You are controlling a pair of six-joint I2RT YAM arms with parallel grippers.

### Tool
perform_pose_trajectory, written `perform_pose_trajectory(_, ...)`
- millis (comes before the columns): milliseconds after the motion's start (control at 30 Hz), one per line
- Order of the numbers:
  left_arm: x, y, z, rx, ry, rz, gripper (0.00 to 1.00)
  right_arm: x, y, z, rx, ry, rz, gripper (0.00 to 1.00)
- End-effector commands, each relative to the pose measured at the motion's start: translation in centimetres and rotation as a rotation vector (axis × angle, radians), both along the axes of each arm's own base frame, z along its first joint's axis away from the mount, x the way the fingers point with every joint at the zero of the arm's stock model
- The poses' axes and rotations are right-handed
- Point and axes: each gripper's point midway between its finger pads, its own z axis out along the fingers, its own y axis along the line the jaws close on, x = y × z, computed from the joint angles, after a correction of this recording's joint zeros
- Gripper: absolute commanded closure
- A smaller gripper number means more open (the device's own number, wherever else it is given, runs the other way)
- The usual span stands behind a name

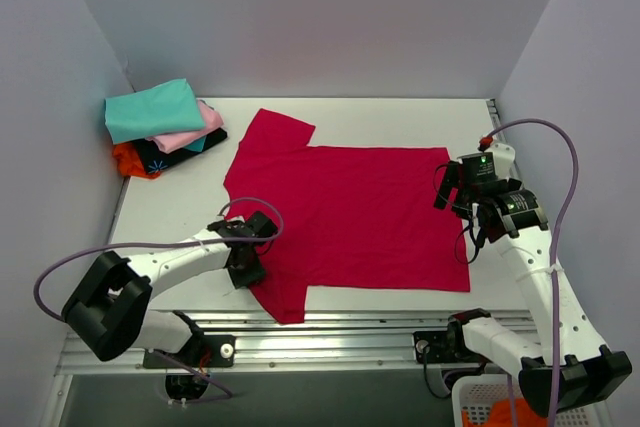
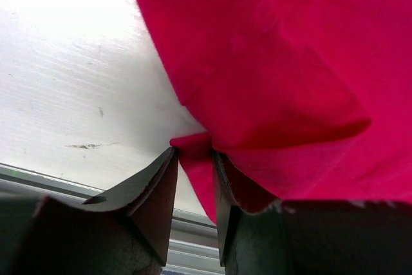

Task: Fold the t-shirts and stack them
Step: Fold the tshirt

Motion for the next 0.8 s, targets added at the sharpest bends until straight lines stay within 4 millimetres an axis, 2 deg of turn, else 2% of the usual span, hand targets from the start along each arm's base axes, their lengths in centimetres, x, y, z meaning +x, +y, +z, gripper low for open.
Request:
perform_pose_trajectory(0, -0.4, 0.3, -2.0, 0.053, 0.064, 0.013, 0.65, -0.4, -0.1, 0.5, -0.014, 0.0, 0.014, 0.11)
perform_pose_trajectory(67, -0.8, 0.2, -2.1, 0.073, 0.111, 0.003, 0.72, -0.5, -0.2, 0.6, -0.014, -0.004, 0.008, 0.11)
perform_pose_trajectory(233, -2.8, 0.2, -2.2, 0.088, 0.215, 0.019, 0.74, -0.5, -0.2, 0.8, -0.016, -0.014, 0.007, 0.11)
perform_pose_trajectory(333, -4.6, 0.1, -1.8, 0.078, 0.273, 0.028, 0.79, -0.6, -0.3, 0.9, -0.016, -0.019, 0.004, 0.1)
perform_pose_trajectory(367, -5.0, 0.0, -1.8, 0.072, 0.278, 0.036, 0.83, -0.6, -0.3, 1.0, -0.015, -0.022, 0.004, 0.1)
perform_pose_trajectory(400, -5.9, 0.1, -1.9, 0.068, 0.295, 0.03, 0.93, -0.6, -0.3, 1.0, -0.015, -0.026, 0.002, 0.11)
perform_pose_trajectory(433, -6.0, -0.1, -1.7, 0.048, 0.283, 0.035, 0.97, -0.6, -0.3, 1.0, -0.014, -0.028, 0.0, 0.1)
perform_pose_trajectory(567, -6.4, 0.1, -1.5, 0.036, 0.274, 0.04, 0.98, -0.4, -0.2, 0.7, -0.01, -0.023, 0.007, 0.1)
perform_pose_trajectory(600, -6.1, -0.3, -1.0, 0.03, 0.264, 0.038, 0.98, -0.5, -0.1, 0.6, -0.011, -0.019, 0.01, 0.1)
perform_pose_trajectory(767, -6.6, 1.1, 2.9, 0.11, 0.226, 0.053, 0.98, -0.4, 0.0, 0.5, -0.006, -0.022, 0.015, 0.11)
